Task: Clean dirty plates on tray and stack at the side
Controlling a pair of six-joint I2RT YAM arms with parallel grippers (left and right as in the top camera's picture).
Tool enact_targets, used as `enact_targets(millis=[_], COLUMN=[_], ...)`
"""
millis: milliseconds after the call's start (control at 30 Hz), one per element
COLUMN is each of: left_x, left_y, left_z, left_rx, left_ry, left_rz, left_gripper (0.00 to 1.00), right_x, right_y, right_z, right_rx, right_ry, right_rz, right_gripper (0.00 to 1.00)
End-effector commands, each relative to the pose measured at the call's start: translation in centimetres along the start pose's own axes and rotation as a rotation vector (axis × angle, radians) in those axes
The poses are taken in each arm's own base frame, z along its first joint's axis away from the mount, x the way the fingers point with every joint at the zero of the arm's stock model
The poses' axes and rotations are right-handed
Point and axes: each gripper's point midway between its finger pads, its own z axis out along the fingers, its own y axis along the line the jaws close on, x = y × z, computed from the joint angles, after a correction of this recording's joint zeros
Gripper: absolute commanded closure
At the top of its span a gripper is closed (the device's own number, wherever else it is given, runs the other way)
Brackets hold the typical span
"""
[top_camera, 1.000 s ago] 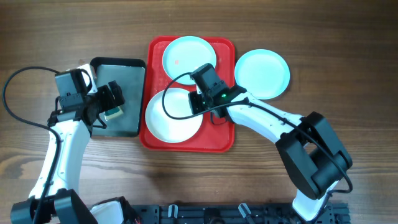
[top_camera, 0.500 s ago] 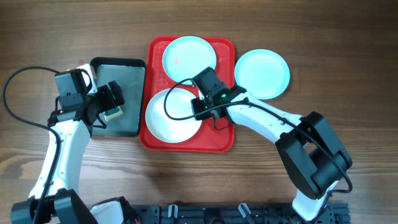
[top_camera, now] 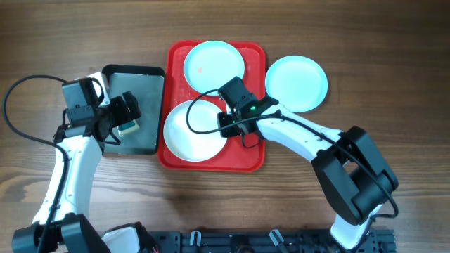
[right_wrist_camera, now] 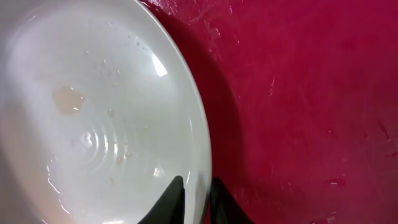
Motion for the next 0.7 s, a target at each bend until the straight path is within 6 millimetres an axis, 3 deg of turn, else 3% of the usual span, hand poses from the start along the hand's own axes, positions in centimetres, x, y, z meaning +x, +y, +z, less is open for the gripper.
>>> enact_targets(millis=[0, 200, 667], left_x=[-0.4, -0.4, -0.4], left_y=[-0.1, -0.1, -0.1], left_z=[-0.2, -0.2, -0.2], left_rx=[0.009, 0.009, 0.009], left_ry=[-0.011, -0.011, -0.011], left_rz=[0.004, 0.004, 0.004], left_gripper=[0.00, 0.00, 0.00], right_x=[1.0, 1.0, 0.1], right_y=[-0.8, -0.8, 1.2], right_z=[1.2, 1.7, 1.4], right_rx=[0.029, 0.026, -0.073], right_ry=[0.030, 0.030, 0.008], right_rz=[0.028, 0.053, 0.044], right_gripper=[0.85, 0.96, 0.96])
